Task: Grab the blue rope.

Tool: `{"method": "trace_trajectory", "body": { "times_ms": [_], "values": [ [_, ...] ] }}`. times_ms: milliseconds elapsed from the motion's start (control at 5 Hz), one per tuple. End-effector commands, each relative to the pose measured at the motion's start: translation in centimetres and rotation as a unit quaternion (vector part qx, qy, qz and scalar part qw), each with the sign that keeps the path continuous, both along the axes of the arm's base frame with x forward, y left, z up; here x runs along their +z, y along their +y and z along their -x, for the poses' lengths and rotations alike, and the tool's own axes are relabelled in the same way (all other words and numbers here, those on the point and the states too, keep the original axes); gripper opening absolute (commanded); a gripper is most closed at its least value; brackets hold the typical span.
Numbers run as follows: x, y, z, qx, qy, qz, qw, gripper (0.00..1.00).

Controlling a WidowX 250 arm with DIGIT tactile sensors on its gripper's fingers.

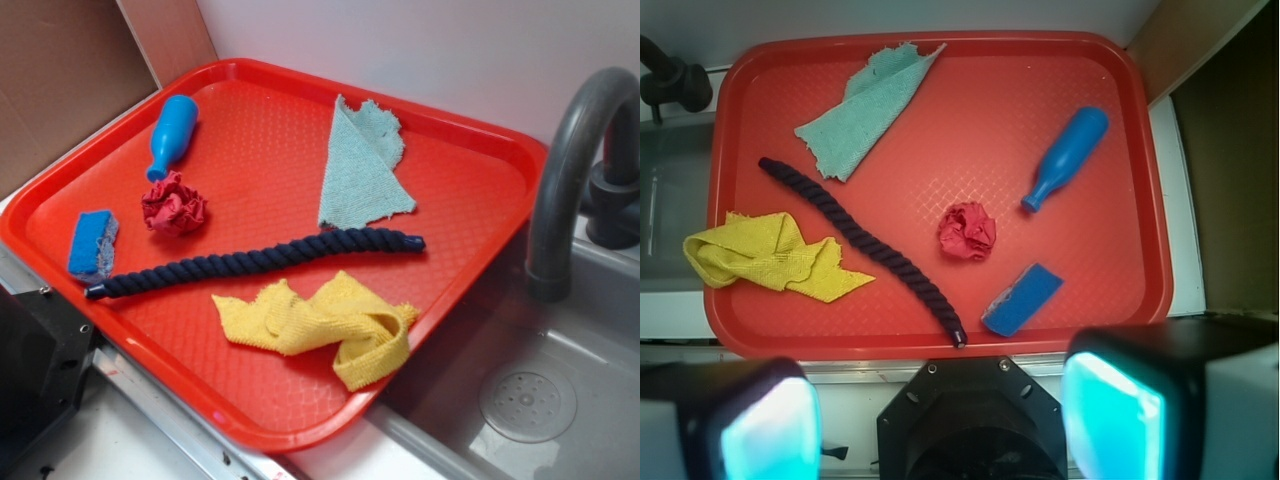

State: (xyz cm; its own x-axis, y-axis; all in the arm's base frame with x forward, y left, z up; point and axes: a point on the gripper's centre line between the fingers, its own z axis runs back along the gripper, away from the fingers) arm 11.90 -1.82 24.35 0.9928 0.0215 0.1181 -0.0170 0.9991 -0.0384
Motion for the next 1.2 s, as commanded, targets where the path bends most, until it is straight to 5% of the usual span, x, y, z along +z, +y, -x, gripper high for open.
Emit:
{"method": "trace_trajectory", "body": {
  "times_ms": [0,200,600,1000],
  "values": [
    [0.0,0.0,0.0,0.000,0.000,0.000,1.000,1.00],
    [-2.0,-0.6,-1.5,-0.125,-0.015,0.002,0.992,1.00],
    [-5.9,-4.0,-4.1,-0.347,-0.038,0.034,0.937,1.00],
    [-11.7,-5.8,-6.0,-0.380,-0.004,0.010,0.925,1.00]
  ]
}}
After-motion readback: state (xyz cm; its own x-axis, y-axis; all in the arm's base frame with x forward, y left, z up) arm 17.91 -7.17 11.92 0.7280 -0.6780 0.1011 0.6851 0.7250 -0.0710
